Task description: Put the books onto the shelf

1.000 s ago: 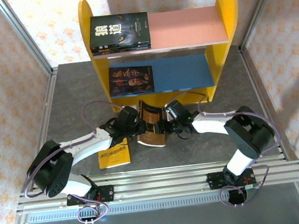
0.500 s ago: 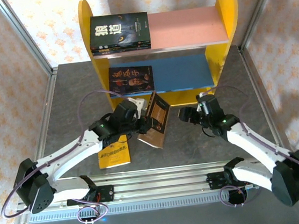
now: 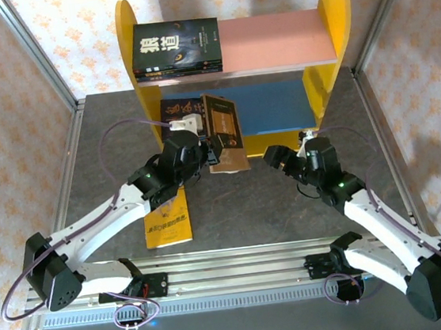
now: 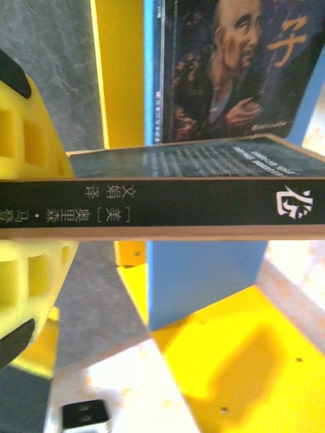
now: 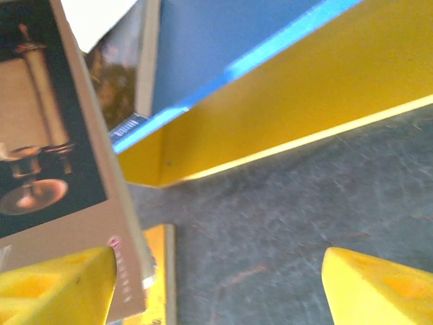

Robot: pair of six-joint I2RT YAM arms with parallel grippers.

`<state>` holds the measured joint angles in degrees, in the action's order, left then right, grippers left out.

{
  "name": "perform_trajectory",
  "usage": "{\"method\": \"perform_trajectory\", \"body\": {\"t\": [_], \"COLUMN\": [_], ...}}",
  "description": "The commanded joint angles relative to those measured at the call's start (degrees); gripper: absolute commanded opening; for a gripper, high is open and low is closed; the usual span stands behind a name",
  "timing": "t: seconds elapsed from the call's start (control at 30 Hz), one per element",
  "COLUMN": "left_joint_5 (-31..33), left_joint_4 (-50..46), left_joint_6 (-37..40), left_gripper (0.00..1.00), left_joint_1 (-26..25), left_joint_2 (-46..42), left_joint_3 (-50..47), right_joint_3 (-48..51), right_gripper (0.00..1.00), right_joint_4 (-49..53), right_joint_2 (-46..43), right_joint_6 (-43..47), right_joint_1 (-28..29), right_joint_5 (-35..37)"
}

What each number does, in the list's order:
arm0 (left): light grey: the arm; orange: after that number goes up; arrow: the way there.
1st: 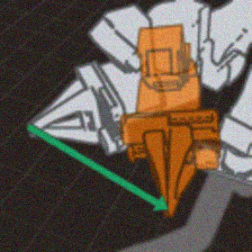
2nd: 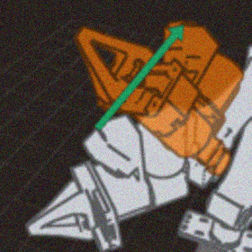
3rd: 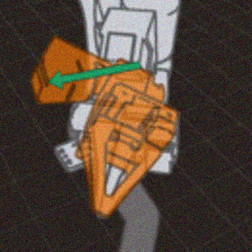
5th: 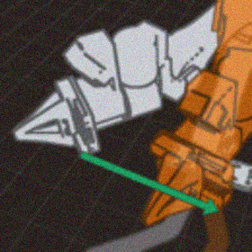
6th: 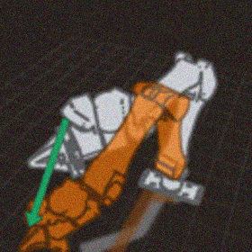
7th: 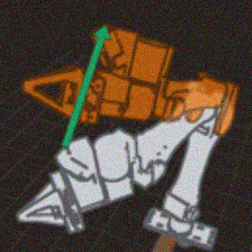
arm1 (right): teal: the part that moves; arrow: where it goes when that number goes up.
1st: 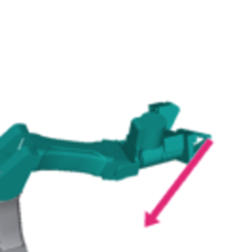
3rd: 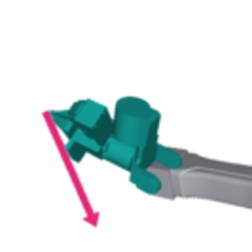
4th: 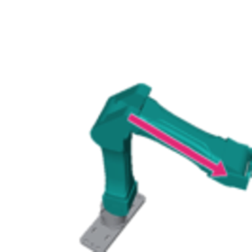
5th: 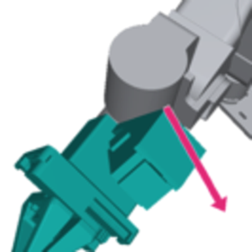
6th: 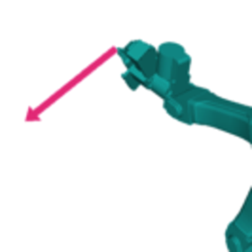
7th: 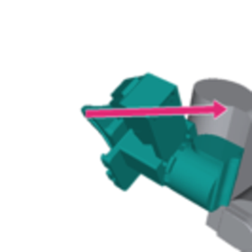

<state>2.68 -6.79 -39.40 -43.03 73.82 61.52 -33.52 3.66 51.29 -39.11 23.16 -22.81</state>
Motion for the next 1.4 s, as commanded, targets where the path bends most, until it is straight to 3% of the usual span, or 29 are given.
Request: {"method": "perform_trajectory", "body": {"t": [0.0, 0.4, 0.83, 1.27, 1.37], "left_joint_5": [8.0, 10.8, 12.1, 17.8, 18.4], "left_joint_4": [13.5, 29.7, 36.1, 39.5, 39.8], "left_joint_6": [-5.9, -12.0, -14.5, -12.8, -12.5], "left_gripper": [0.0, 0.0, 0.0, 0.0, 0.0], "left_joint_1": [0.2, 0.0, -1.5, -4.6, -5.1], "left_joint_2": [0.3, 4.0, 8.3, 7.4, 7.3], "left_joint_3": [-0.8, -2.8, -1.7, -3.9, -4.0], "right_joint_3": [1.9, 0.8, -0.1, -0.4, -0.7], "right_gripper": [0.82, 0.89, 0.9, 0.82, 0.75], "right_joint_4": [-10.4, -23.7, -35.4, -42.6, -42.6], "right_joint_2": [-1.2, 5.5, 13.4, 18.4, 18.4], "right_joint_6": [-8.8, -18.8, -27.2, -36.1, -36.4], "right_joint_1": [0.6, 7.6, 9.8, 12.5, 12.5], "right_joint_5": [-0.1, 7.1, 10.4, 15.6, 16.0]}}
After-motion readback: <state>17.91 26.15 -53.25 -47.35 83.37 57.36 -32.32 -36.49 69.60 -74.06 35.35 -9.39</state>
